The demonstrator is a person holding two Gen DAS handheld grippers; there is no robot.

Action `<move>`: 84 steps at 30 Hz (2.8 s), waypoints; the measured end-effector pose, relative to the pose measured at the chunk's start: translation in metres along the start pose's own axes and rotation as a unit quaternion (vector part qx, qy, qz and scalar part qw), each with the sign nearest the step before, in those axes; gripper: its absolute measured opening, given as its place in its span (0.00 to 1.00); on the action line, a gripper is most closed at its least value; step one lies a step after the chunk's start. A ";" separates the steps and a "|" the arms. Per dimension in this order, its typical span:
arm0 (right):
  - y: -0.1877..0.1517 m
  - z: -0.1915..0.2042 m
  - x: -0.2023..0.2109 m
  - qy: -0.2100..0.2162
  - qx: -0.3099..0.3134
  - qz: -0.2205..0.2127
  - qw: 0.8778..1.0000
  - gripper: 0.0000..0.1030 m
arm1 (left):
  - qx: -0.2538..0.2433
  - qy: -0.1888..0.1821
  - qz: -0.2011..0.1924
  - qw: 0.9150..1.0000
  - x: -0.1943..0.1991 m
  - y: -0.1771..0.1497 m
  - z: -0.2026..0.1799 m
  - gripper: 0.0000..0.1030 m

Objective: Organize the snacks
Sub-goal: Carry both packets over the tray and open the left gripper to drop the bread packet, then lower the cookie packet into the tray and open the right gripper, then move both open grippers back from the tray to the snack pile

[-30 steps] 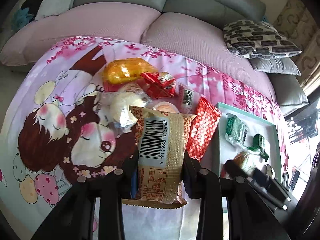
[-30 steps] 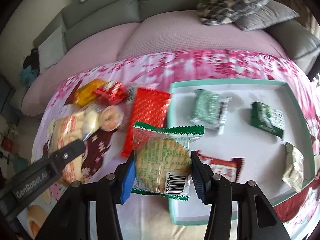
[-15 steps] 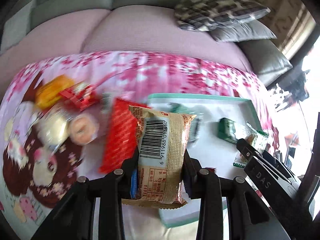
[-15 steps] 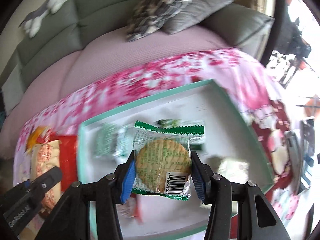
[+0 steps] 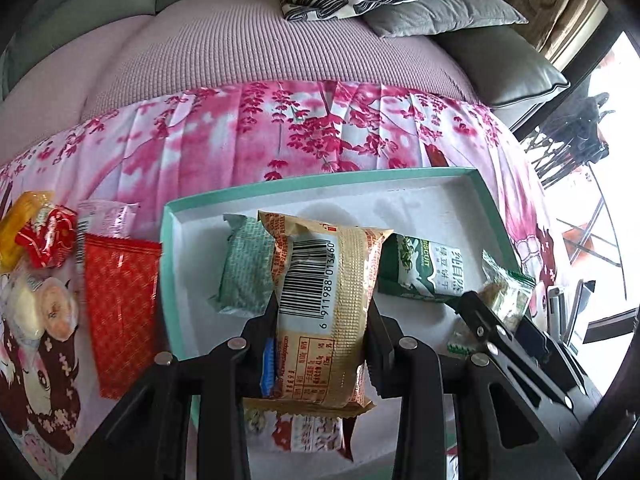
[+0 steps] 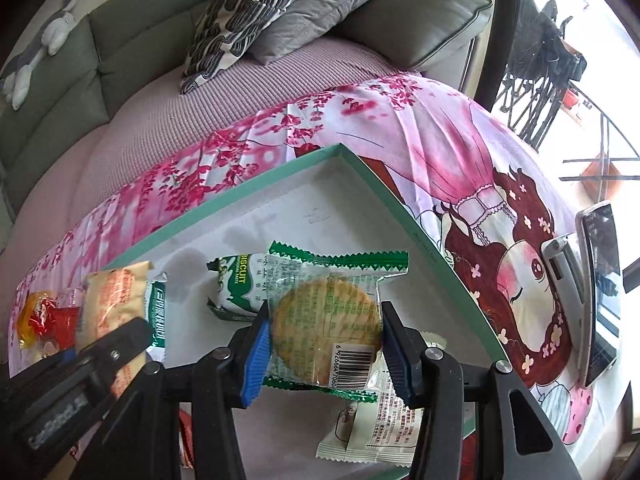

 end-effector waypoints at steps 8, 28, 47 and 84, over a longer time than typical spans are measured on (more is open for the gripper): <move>-0.001 -0.001 -0.003 0.005 -0.004 0.016 1.000 0.56 | 0.014 0.004 -0.001 1.000 -0.002 0.003 0.002 0.57; -0.003 0.008 0.012 0.028 0.013 0.001 1.000 0.94 | 0.073 0.015 -0.048 0.996 0.031 -0.009 0.035 0.82; -0.010 0.045 0.020 0.043 0.062 -0.006 0.997 1.00 | 0.138 0.054 -0.067 0.987 0.040 -0.040 0.107 0.93; -0.111 0.237 0.021 0.075 0.276 0.020 0.958 0.99 | 0.311 0.141 -0.086 0.936 0.076 -0.131 0.270 0.93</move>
Point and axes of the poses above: each gripper's, at about its wrist camera, not at the fingertips, and x roughly against the way its jaws point, z to its left, y to its top, the point moved 3 cm from there along -x, roughly the way its jaws point, and after that the axes turned 13 degrees about z, right-handed, at the moved point
